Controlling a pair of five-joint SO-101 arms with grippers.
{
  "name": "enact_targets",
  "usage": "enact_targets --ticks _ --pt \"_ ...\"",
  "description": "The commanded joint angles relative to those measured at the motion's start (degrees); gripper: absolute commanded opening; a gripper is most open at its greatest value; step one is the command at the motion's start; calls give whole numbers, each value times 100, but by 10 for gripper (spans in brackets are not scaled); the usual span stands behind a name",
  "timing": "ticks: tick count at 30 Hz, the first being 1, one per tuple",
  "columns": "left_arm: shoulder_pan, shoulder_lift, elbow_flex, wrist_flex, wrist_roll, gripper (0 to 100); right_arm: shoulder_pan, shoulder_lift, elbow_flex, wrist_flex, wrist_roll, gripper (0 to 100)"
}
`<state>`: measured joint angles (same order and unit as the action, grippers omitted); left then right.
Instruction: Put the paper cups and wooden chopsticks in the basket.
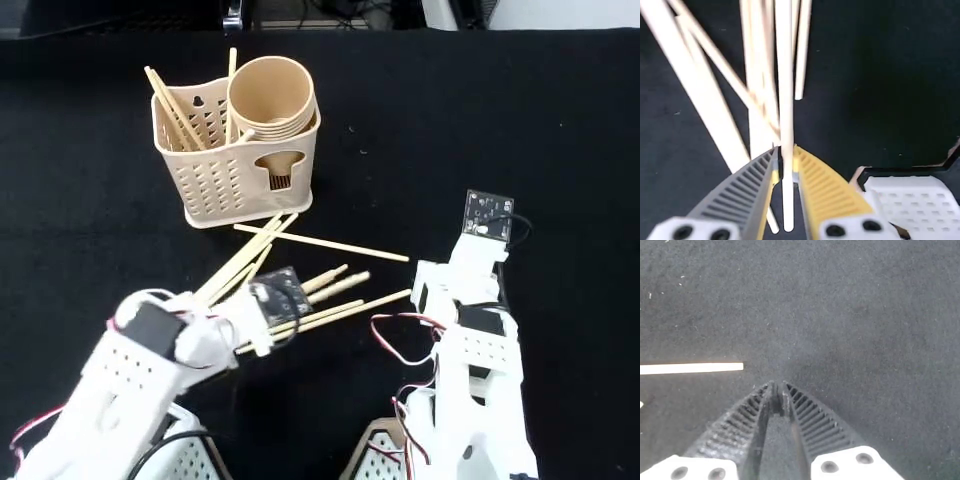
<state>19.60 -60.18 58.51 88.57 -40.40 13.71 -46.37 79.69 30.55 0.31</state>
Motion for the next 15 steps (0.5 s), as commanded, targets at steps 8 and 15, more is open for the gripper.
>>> enact_targets --ticks 8,15 --pt "-1420 -1371 -1543 220 -158 30 -35 -110 -22 -123 -44 15" --pt "-2308 -1767 -2167 -1644 1477 30 -44 -101 -22 -123 -44 15"
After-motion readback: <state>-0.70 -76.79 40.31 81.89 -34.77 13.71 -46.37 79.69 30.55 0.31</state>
